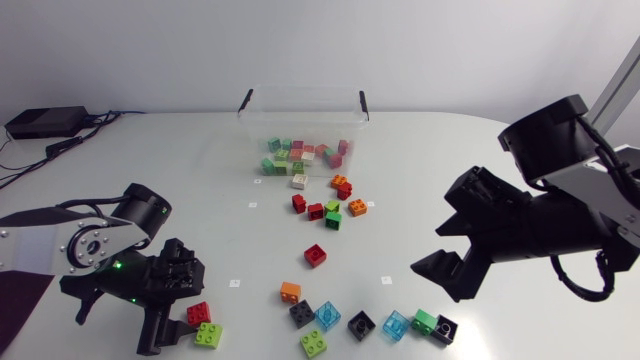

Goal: Place the duplo bricks in the container

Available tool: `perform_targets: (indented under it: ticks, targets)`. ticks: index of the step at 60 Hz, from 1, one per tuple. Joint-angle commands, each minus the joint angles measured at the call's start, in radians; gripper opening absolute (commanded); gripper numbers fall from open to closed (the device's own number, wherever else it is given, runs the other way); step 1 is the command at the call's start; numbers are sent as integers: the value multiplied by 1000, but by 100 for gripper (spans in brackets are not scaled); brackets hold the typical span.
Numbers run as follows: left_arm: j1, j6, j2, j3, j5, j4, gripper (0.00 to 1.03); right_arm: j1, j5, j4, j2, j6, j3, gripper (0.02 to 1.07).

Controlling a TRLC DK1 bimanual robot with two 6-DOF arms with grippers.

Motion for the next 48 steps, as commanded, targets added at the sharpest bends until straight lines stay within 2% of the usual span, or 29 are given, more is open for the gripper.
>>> perform_targets:
  ticks: [1,8,12,18,19,20,22,30,33,48]
  targets:
    - [-12,-29,16,-30,-8,3,87,-5,7,-28,-23,-38,-41,103]
    - [-30,-52,34,-36,-8,10,81,9,28,-64,-34,-84,-70,102]
    - [-32,-58,56,-42,-11,26,72,9,31,-84,-33,-117,-87,102]
    - [-30,-75,77,-38,-13,45,47,0,47,-110,-33,-160,-113,102]
    - [-30,-81,82,-36,-13,51,38,-2,50,-118,-33,-165,-116,102]
    - [-29,-82,82,-34,-13,51,37,-2,54,-121,-31,-170,-116,102]
    - [-29,-88,85,-28,-13,60,24,-4,68,-126,-31,-176,-124,102]
    - [-29,-93,88,-22,-14,66,23,1,108,-141,0,-182,-155,102]
    - [-29,-93,86,-16,-14,66,23,10,126,-140,18,-179,-170,99]
    - [-10,-107,28,36,-14,51,23,29,165,-87,110,-171,-213,95]
